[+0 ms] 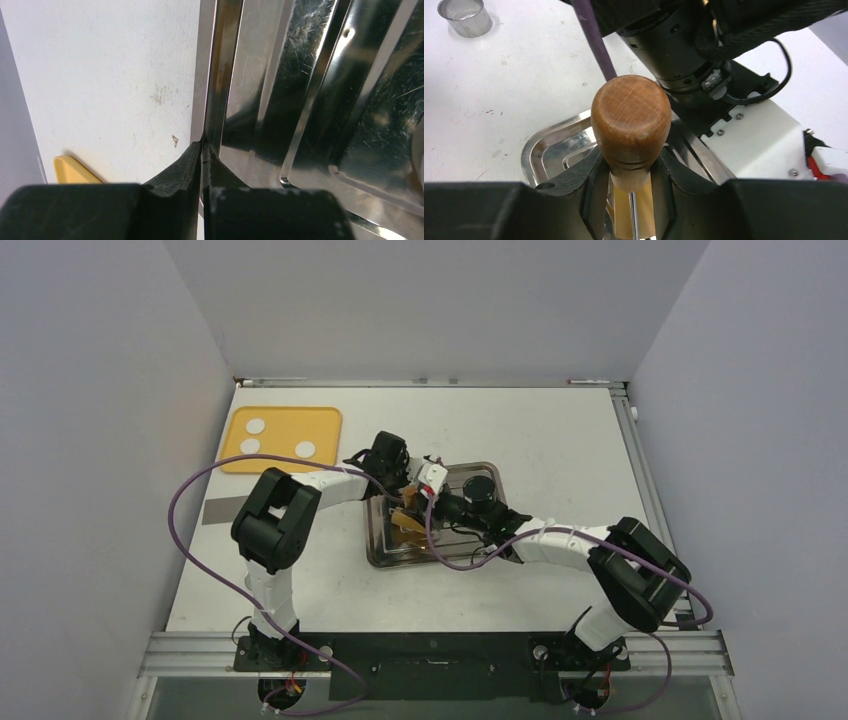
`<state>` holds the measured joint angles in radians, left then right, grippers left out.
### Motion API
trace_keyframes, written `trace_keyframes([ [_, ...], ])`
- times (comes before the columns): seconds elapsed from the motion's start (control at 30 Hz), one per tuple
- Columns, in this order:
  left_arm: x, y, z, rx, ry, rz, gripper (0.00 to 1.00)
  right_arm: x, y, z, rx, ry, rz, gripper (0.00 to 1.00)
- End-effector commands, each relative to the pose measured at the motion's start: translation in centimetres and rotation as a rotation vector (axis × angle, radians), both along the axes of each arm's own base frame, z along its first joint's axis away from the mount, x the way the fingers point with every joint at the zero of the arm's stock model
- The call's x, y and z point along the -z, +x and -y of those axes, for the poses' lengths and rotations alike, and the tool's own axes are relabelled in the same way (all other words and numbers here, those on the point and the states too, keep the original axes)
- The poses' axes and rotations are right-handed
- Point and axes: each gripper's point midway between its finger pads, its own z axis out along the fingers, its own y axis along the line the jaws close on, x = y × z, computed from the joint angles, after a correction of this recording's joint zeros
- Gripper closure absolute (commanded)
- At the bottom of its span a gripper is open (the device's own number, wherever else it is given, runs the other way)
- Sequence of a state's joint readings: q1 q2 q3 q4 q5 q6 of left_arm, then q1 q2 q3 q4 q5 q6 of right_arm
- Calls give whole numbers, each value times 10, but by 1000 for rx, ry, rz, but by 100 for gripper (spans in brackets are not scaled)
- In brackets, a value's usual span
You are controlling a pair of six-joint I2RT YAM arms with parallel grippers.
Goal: Roll out the dumpling wrappers from the dough
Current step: Flatten out the dough on the work surface.
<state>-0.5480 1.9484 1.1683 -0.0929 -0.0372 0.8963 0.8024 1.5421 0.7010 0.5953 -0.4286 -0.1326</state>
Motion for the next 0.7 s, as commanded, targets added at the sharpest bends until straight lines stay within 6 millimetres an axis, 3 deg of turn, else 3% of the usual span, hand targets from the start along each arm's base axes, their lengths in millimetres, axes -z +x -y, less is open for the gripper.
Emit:
trace_keyframes([
  [0.0, 64, -61, -18, 18, 83, -298, 100, -61, 23, -10, -41, 160, 164, 92],
  [0.13, 67, -61, -18, 31, 103, -329, 100, -54, 32, -11, -56, 160, 181, 92],
  [0.33, 72, -70, -12, 150, 215, -348, 100, -23, 28, -7, -69, -6, 206, 92],
  [0.47, 73, -72, -8, 201, 252, -385, 100, -27, 17, -4, -83, -42, 241, 92],
  [0.53, 67, -61, -5, 180, 245, -357, 100, -32, 15, -3, -87, -35, 240, 92],
  [0.57, 62, -53, -7, 164, 259, -325, 98, -35, 16, 0, -80, -22, 238, 92],
  [0.67, 43, -40, -5, 151, 234, -298, 79, -43, 16, 8, -73, 36, 220, 92],
])
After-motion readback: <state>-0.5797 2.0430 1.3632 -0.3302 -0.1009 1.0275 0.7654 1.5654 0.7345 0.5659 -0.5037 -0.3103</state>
